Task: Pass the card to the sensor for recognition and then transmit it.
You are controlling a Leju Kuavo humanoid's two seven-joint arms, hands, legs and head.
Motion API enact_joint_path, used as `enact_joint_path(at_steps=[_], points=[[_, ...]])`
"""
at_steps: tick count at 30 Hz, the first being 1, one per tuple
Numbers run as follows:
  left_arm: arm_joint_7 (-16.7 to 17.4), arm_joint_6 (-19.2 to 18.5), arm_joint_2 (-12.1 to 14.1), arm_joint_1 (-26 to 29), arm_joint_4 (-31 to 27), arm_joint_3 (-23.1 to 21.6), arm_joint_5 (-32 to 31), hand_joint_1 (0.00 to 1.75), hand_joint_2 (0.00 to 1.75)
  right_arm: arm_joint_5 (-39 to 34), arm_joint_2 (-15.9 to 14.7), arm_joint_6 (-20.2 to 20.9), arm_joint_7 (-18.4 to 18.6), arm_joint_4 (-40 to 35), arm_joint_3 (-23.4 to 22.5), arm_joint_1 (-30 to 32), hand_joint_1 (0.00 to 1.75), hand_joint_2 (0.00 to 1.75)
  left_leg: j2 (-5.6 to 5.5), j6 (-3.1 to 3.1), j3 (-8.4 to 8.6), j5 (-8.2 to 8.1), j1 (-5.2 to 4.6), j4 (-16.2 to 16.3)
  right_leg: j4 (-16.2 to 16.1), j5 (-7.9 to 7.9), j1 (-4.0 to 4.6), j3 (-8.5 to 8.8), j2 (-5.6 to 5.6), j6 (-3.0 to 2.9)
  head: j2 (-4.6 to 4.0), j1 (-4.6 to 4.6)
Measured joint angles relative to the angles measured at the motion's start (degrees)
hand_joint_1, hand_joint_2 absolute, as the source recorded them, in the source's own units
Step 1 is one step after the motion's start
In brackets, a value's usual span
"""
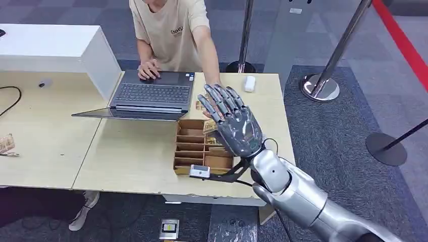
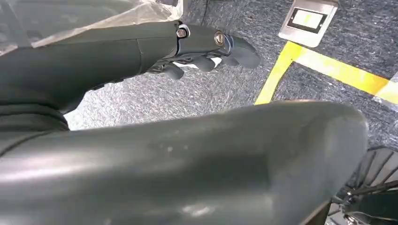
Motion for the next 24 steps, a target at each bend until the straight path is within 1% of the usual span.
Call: enact_joint_path(at_steps=[11,20,22,24], points=[[-0.4,0.0,0.0,-0.2,0.0,-0.1,-0.5,0.00,0.00,-4.3,-0.6,0.3,-0.7,1.3,3.0,-0.2,1.75,1.75,0.00,0.00,0.00,0.00,0.00,0.0,0.0,0.00,0.00,0.00,0.00,0.00,0.00,0.02],[-0.4,0.0,0.0,-0.3,0.0,-1.0,-0.9,0.00,0.00,-6.2,-0.8,-0.1,-0.7,1.8,4.0,-0.4,1.75,1.75,0.00,0.00,0.00,0.00,0.00,0.0,0.0,0.00,0.00,0.00,0.00,0.00,0.00,0.00],[-0.5,-0.1,0.0,-0.4,0.0,-1.2,-0.9,0.00,0.00,-10.9,-0.6,-2.2,-0.2,1.8,3.8,-0.2,1.75,1.75,0.00,0.00,0.00,0.00,0.00,0.0,0.0,0.00,0.00,0.00,0.00,0.00,0.00,0.02],[-0.5,-0.1,0.0,-0.4,0.0,-1.3,-0.9,0.00,0.00,-18.1,-0.2,-5.1,-0.5,1.8,3.0,0.3,1.75,1.75,0.00,0.00,0.01,0.00,0.00,0.0,0.0,0.00,0.00,0.00,0.00,0.00,0.00,0.00]])
